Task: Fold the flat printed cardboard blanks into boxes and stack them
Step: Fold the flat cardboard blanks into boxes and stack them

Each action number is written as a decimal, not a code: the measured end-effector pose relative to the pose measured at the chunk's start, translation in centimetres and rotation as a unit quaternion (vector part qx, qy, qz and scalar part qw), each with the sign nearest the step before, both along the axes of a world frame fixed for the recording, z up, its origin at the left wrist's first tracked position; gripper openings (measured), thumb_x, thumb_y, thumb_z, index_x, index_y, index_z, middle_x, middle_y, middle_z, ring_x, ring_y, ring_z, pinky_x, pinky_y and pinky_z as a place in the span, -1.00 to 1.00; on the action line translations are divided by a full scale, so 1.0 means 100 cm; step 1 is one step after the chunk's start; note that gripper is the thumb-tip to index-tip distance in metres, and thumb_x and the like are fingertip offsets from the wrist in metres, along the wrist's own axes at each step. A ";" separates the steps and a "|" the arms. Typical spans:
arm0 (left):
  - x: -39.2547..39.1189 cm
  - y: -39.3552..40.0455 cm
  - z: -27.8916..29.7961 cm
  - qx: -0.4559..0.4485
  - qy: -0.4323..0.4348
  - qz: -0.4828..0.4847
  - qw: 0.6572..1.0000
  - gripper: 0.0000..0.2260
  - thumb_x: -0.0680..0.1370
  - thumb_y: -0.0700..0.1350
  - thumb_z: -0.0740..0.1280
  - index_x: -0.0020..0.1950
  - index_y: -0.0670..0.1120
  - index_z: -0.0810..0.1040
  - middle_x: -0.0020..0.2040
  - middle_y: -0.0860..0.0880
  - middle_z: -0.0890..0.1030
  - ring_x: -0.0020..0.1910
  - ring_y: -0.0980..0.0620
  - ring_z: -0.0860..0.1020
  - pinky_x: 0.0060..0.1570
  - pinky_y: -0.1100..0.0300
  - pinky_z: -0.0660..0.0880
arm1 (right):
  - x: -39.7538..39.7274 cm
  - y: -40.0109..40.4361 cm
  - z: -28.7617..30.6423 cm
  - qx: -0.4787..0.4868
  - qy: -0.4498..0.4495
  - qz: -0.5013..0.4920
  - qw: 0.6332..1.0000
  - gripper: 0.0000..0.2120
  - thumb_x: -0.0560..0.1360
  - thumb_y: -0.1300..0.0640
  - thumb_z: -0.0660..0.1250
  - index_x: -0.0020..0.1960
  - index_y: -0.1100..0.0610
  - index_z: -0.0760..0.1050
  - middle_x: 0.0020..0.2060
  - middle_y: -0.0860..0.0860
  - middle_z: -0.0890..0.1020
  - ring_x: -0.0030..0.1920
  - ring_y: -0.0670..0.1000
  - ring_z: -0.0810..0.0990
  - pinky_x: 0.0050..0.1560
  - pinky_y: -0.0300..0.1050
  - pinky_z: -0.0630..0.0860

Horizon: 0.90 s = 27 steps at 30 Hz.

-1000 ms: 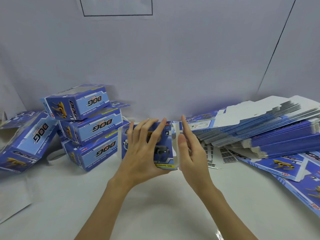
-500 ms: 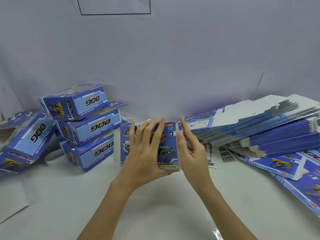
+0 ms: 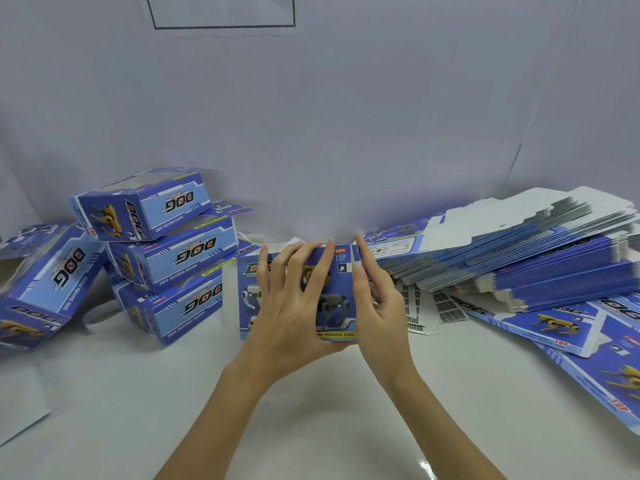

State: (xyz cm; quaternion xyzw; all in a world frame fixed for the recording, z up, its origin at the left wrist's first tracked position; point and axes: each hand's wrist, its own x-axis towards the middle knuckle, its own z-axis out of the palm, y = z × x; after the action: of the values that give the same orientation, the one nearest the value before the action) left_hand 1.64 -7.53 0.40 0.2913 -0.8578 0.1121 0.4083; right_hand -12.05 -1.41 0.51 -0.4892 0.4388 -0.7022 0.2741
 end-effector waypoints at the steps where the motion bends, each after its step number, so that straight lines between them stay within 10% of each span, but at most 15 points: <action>1: -0.001 0.000 0.000 -0.013 -0.004 0.005 1.000 -0.05 0.46 0.50 0.27 0.64 -0.09 0.18 0.55 -0.17 0.34 0.56 -0.24 0.30 0.46 -0.47 0.17 | 0.002 0.001 -0.001 -0.004 0.007 0.001 1.000 -0.59 0.73 -0.09 0.17 0.57 -0.31 0.36 0.44 -0.02 0.48 0.39 0.02 0.59 0.27 0.19 0.64; 9: -0.001 0.005 0.003 -0.018 -0.006 -0.004 1.000 0.02 0.38 0.40 0.50 0.65 -0.09 0.19 0.55 -0.17 0.33 0.56 -0.26 0.30 0.46 -0.47 0.15 | 0.000 0.003 0.002 0.000 0.035 0.048 0.998 -0.48 0.68 -0.23 0.06 0.62 -0.41 0.11 0.56 -0.25 0.26 0.53 -0.04 0.44 0.39 0.23 0.55; 15: 0.012 0.003 0.020 0.032 0.034 0.008 0.999 -0.01 0.44 0.50 0.36 0.69 0.00 0.16 0.62 -0.10 0.23 0.61 -0.13 0.20 0.53 -0.32 0.10 | -0.022 0.007 0.016 -0.015 0.042 0.102 0.994 -0.54 0.71 -0.01 0.18 0.60 -0.19 0.29 0.41 -0.03 0.56 0.32 -0.02 0.65 0.11 -0.13 0.66; 27: 0.025 0.004 0.029 0.070 0.001 -0.006 0.998 -0.29 0.47 0.51 0.27 0.58 0.35 0.25 0.64 -0.09 0.21 0.58 -0.13 0.24 0.44 -0.38 0.20 | -0.020 0.008 0.010 0.018 0.172 0.103 0.979 -0.43 0.68 -0.05 0.30 0.63 -0.31 0.22 0.41 -0.24 0.56 0.32 0.05 0.66 0.23 0.11 0.67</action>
State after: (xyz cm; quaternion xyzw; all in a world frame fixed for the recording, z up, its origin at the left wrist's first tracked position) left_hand 4.10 -7.10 3.33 0.3146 -0.8648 0.0491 0.3882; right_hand -14.06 -0.57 1.55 -0.6405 0.4393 -0.5671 0.2742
